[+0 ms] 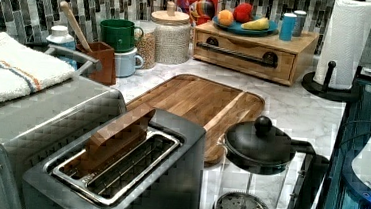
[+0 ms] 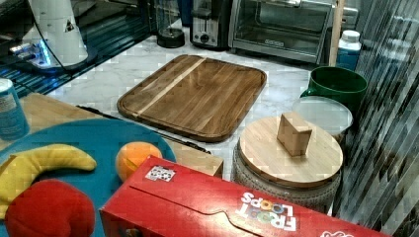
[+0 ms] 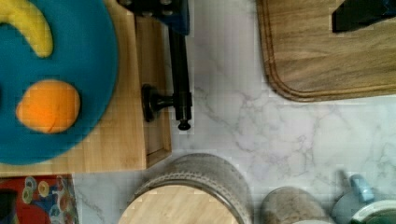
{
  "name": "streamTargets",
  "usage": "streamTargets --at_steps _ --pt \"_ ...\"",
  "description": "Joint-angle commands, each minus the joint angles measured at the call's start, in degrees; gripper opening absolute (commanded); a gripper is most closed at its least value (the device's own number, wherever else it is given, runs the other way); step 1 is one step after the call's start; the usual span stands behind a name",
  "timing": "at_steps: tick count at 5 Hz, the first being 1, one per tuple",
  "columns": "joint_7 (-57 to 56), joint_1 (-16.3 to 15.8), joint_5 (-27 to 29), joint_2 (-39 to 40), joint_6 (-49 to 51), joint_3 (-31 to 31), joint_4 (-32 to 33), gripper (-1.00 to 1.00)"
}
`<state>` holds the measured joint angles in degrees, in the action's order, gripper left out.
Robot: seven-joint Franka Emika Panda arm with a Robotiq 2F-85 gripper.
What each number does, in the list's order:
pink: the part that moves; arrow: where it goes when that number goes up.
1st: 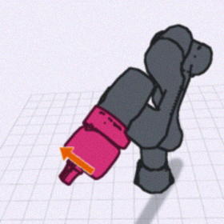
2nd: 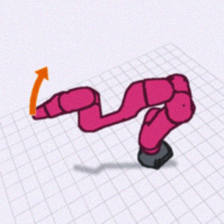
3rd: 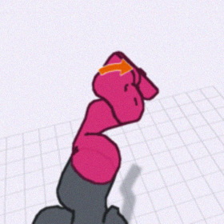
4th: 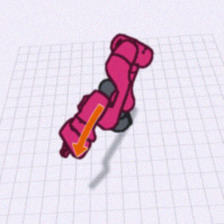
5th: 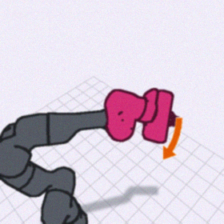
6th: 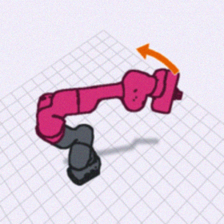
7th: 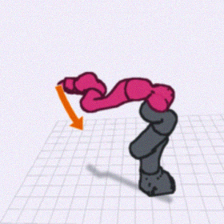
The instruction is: Open the drawer.
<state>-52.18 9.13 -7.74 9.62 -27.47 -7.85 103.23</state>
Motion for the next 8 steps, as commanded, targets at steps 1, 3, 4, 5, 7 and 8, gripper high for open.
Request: streamTargets --at_steps 1,3,4,5,7,8 --pt "-11.75 3.45 -1.18 0.36 -8.82 -0.5 3.01 1.0" --pt "-12.96 5.53 1.86 1.19 -18.2 -1.14 9.87 1.0" --pt "-10.72 5.46 2.33 1.58 -21.07 -1.43 12.18 1.0" --pt "-10.44 6.08 3.29 3.08 -24.19 -1.21 13.57 1.0" --pt "-10.45 7.38 4.38 6.47 -32.16 -1.37 17.0 1.0" --pt "-8.56 7.17 4.96 7.98 -36.57 -1.85 18.93 1.0"
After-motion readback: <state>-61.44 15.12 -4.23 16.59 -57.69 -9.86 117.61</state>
